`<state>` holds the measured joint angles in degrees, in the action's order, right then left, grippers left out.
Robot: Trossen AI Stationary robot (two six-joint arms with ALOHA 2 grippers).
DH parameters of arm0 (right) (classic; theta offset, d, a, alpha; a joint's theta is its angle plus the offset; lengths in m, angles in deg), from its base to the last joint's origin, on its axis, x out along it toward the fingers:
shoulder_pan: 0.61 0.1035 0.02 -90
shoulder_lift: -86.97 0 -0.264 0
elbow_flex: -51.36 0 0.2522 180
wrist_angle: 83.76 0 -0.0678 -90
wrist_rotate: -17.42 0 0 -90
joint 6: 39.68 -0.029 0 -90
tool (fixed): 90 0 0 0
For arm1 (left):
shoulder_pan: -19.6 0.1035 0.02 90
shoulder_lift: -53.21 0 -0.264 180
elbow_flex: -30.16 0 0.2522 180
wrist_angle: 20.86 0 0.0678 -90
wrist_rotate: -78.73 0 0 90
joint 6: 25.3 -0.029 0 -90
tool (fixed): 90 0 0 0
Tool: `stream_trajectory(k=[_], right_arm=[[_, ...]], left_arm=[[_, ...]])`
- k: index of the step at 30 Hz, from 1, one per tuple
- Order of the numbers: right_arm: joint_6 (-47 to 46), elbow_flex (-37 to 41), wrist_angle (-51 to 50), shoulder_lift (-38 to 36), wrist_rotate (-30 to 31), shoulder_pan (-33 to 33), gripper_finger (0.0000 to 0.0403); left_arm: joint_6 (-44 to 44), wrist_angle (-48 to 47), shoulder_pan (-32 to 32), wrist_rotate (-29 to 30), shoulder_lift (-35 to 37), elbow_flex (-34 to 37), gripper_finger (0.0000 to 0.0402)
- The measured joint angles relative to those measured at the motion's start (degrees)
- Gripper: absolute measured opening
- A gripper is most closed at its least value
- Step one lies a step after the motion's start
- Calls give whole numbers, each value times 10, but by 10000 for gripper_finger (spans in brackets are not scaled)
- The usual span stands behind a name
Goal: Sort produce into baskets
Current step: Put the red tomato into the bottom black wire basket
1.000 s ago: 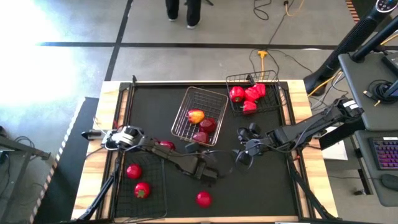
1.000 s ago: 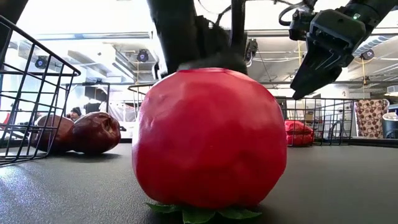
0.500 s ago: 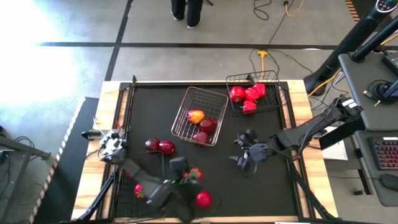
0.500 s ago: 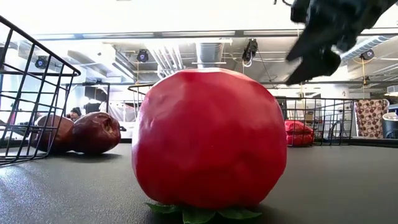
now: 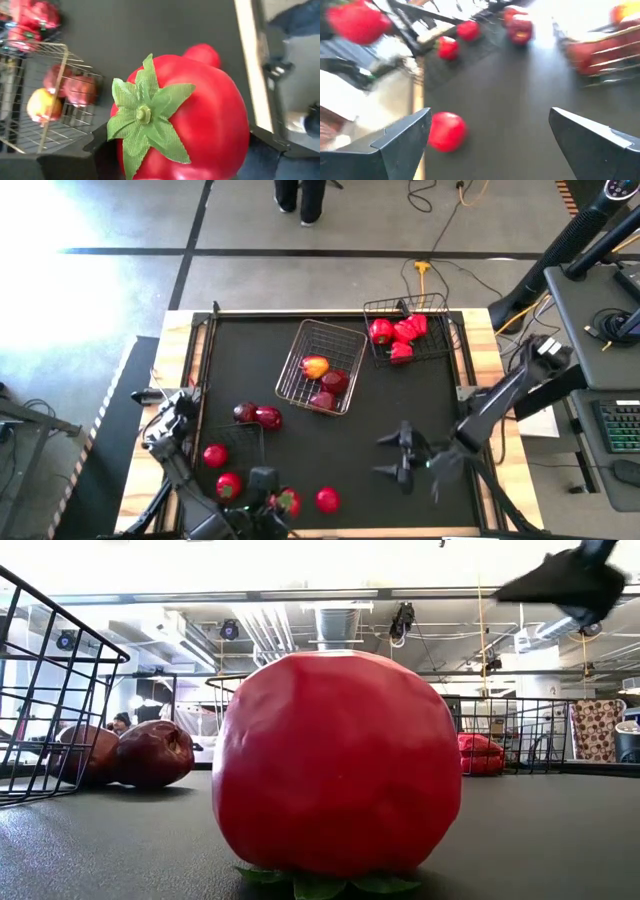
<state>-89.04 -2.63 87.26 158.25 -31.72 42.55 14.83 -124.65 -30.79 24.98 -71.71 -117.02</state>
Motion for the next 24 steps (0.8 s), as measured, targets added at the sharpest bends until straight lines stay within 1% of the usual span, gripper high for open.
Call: stream_trajectory(k=[2,5,6,8,10,12,15,17,20,22,24], right_arm=[[3,0,75,40,13,25,393],[25,-13,189,113,12,47,393],[28,-22,217,136,11,51,393],[29,-47,244,180,12,56,393],[22,-78,240,220,10,57,393],[20,-109,236,256,4,56,393],[20,-159,230,299,-8,56,393],[20,-196,204,321,-8,56,393],[18,-255,128,344,-8,56,393],[6,-294,62,356,-8,56,393],[-9,-328,-5,364,-8,56,393]], left_arm=[[0,0,-13,-14,2,0,272],[8,0,-38,-17,4,0,272],[10,0,-46,-18,4,0,272],[18,0,-63,-18,5,1,272],[29,1,-79,-18,11,11,272],[42,2,-91,-19,25,37,272],[75,1,-97,-19,66,106,272],[106,0,-96,-26,103,167,272],[168,-1,-96,-44,151,249,275],[202,0,-94,-66,175,289,282],[217,0,-94,-81,191,321,288]])
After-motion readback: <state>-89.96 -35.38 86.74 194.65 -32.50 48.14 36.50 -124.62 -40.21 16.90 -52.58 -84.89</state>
